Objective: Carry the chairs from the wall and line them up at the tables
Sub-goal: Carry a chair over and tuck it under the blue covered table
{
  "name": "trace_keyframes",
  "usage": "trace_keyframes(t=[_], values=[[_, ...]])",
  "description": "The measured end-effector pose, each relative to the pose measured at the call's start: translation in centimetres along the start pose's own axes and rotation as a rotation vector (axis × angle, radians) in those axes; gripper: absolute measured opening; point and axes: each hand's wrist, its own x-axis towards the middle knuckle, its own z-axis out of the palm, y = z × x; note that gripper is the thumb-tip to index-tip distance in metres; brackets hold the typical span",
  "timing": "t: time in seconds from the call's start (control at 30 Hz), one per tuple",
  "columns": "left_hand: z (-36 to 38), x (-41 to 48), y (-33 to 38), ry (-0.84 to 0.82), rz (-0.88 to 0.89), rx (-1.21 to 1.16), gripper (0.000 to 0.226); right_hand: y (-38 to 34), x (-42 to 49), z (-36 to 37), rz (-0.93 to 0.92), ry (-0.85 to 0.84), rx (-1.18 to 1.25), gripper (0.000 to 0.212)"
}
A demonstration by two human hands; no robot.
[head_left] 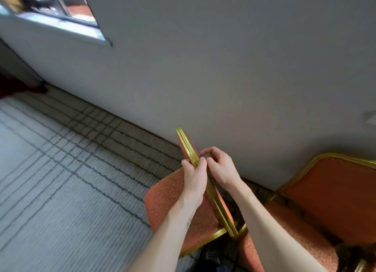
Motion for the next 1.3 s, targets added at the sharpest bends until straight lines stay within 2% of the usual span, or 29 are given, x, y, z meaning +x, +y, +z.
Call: trace_keyframes(t=[0.13, 0.2, 0.3, 0.37, 0.5, 0.57, 0.63, 0.7, 0.8, 0.97, 1.13, 1.3], values=[[-7.4, -1.9, 0.1, 0.120, 0.030, 0.010, 0.015, -4.0, 0.0, 5.9, -0.122, -0.139, -0.001, 0.023], [-10.3, -2.6, -0.3, 0.166, 0.046, 0.007, 0.013, -5.5, 0.1, 8.4, -0.221, -0.237, -0.019, 0.035], [-13.8, -3.3, -0.6, 0.239, 0.069, 0.025, 0.015, -7.0, 0.7, 11.5, -0.409, -0.391, -0.170, 0.058], [-15.7, -3.8, -1.2, 0.276, 0.062, 0.029, 0.015, -7.7, 1.0, 13.2, -0.514, -0.475, -0.264, 0.062], [-17.1, -4.1, -1.6, 0.306, 0.072, 0.051, 0.015, -8.1, 2.4, 16.2, -0.728, -0.490, -0.457, 0.059], [-16.3, -4.3, -1.6, 0.415, 0.068, 0.118, 0.013, -8.0, 3.4, 17.4, -0.851, -0.501, -0.487, 0.050], [-14.7, -4.6, -2.1, 0.597, 0.081, 0.197, 0.012, -7.6, 4.0, 18.1, -0.931, -0.519, -0.448, 0.031], [-13.5, -4.9, -2.9, 0.705, 0.067, 0.318, 0.015, -7.2, 4.0, 18.2, -0.962, -0.430, -0.406, 0.012], [-11.9, -5.5, -3.5, 0.808, -0.015, 0.392, 0.017, -6.5, 4.0, 18.2, -0.980, -0.348, -0.397, 0.013], [-11.7, -5.5, -2.3, 0.856, 0.045, 0.474, 0.014, -7.2, 4.5, 18.7, -1.033, -0.454, -0.301, 0.017], [-14.2, -6.4, -2.4, 0.914, 0.037, 0.476, 0.015, -9.0, 3.6, 20.8, -1.074, -0.544, -0.329, 0.016], [-18.3, -8.0, -1.7, 0.966, 0.104, 0.481, 0.014, -12.2, 1.5, 23.4, -1.080, -0.510, -0.270, 0.016]])
